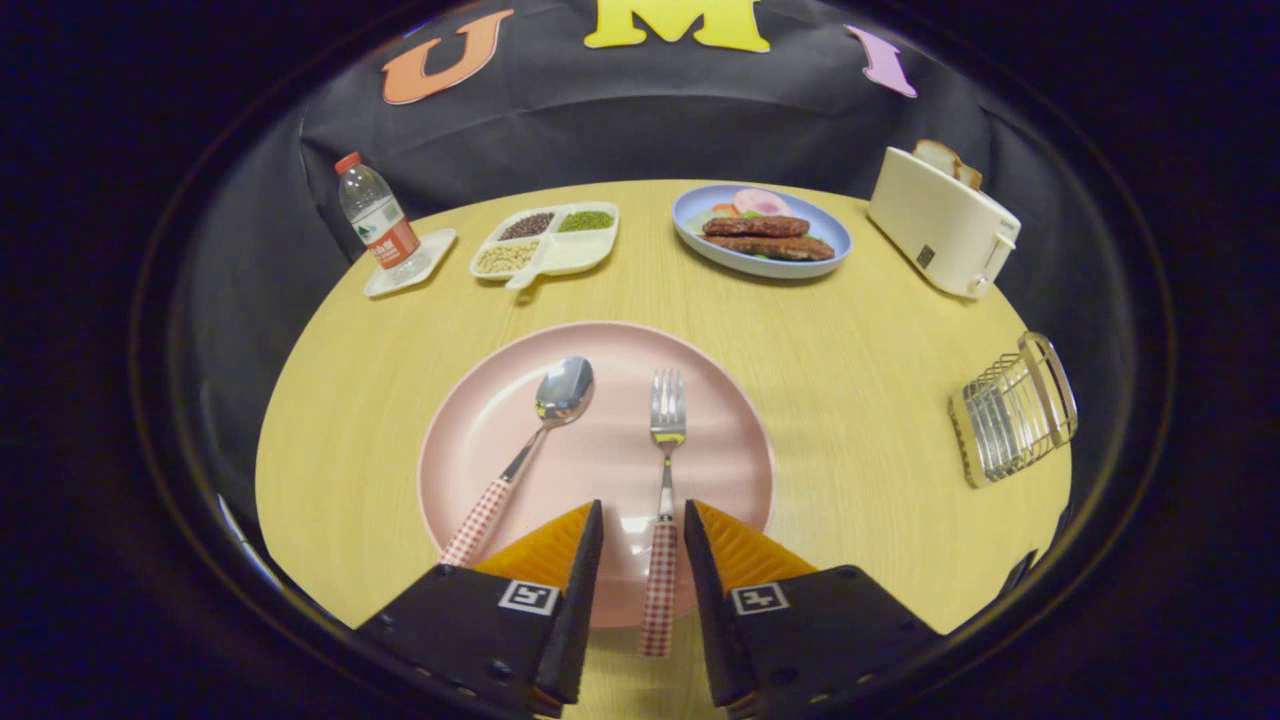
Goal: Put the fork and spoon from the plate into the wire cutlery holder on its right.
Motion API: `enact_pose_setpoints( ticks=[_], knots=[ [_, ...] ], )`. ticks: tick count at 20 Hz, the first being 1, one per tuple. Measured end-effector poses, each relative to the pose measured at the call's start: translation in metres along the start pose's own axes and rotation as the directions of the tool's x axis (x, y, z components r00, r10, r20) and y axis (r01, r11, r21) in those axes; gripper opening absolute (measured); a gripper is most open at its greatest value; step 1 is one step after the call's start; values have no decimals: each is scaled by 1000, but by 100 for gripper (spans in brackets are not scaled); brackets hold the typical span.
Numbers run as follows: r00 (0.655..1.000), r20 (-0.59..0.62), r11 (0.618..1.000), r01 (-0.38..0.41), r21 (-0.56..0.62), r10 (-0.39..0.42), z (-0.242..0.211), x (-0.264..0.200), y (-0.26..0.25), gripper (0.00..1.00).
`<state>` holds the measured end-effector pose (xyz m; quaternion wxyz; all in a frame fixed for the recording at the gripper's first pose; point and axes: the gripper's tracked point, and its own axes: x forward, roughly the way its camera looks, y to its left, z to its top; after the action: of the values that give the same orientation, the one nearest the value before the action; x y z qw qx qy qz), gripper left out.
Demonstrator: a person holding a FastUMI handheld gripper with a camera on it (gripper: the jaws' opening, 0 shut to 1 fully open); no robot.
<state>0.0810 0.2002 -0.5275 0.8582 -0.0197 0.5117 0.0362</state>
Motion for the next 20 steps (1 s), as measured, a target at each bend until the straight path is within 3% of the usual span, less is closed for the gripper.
enact_pose_setpoints(
  ticks=[2, 6, 12, 20],
  knots=[
    [1000, -26, 1000, 2, 12, -1, -6, 5, 1, 39],
    [998, -56, 999, 14, 44, -12, -8, 7, 0, 12],
    [998, -55, 1000, 1, -8, -2, -1, -9, 2, 5],
    [997, 0, 995, -74, -72, 74, 9, -90, -30, 5]
  ],
)
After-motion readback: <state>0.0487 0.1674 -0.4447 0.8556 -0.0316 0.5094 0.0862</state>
